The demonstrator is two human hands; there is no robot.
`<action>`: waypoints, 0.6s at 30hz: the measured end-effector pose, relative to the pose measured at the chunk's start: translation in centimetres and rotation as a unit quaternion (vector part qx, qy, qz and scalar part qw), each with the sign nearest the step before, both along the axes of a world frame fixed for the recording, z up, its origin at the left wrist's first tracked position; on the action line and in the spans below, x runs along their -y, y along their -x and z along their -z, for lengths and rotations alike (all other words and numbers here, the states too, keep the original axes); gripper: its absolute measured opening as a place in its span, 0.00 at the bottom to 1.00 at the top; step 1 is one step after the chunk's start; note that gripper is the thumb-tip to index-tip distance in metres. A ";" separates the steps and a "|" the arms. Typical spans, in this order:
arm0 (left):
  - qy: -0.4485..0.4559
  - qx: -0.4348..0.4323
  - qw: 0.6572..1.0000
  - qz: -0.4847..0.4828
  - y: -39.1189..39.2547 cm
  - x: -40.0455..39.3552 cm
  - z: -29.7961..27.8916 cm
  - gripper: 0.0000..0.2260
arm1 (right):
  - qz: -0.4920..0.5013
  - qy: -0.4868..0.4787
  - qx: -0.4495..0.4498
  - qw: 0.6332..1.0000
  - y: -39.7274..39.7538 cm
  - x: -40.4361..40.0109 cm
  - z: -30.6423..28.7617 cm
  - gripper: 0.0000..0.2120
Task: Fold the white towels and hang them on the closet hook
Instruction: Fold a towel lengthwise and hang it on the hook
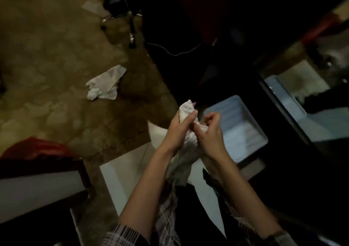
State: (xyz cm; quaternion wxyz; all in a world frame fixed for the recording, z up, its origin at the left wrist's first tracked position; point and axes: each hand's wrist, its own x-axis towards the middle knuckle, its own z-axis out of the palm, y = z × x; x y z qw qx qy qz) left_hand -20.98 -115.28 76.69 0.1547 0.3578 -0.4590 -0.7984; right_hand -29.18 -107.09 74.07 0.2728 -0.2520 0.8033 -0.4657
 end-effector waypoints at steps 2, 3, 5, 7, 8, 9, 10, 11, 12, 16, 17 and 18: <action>0.054 0.018 0.996 0.068 0.6 -1.3 -0.7 0.14 | 0.025 -0.040 -0.018 0.999 0.4 -2.6 -0.6 0.16; 0.071 0.021 0.992 0.104 0.9 -2.1 -1.0 0.12 | 0.030 -0.052 -0.024 0.998 0.4 -4.1 -1.0 0.13; 0.074 0.021 0.985 0.156 1.7 -4.2 -1.4 0.11 | 0.056 -0.035 -0.018 0.998 0.2 -7.0 -1.9 0.14; 0.074 0.017 0.979 0.187 2.5 -6.5 -2.0 0.11 | 0.110 -0.008 0.005 0.994 -0.2 -10.1 -2.9 0.16; 0.075 0.009 0.977 0.197 3.0 -7.6 -2.4 0.10 | 0.137 0.001 0.012 0.991 -0.3 -11.7 -3.5 0.16; 0.079 -0.001 0.975 0.207 3.5 -8.6 -2.9 0.08 | 0.164 0.013 0.023 0.986 -0.5 -13.4 -4.1 0.15; 0.096 -0.011 0.971 0.220 4.1 -9.6 -3.6 0.08 | 0.194 0.031 0.038 0.980 -0.7 -15.2 -4.8 0.13; 0.124 -0.020 0.963 0.240 4.6 -10.5 -4.3 0.09 | 0.223 0.054 0.052 0.972 -0.8 -16.9 -5.5 0.12; 0.156 -0.025 0.949 0.271 5.1 -11.4 -5.0 0.11 | 0.251 0.075 0.050 0.964 -0.9 -18.8 -6.3 0.11; 0.204 -0.074 0.874 0.436 7.0 -16.1 -8.0 0.18 | 0.353 0.124 0.006 0.927 -0.9 -26.6 -9.0 0.13; 0.228 -0.092 0.854 0.459 7.4 -17.7 -8.7 0.17 | 0.383 0.136 -0.009 0.914 -1.0 -28.8 -9.4 0.15; 0.249 -0.112 0.839 0.471 7.9 -19.4 -9.1 0.14 | 0.413 0.142 -0.025 0.899 -1.3 -31.1 -9.6 0.17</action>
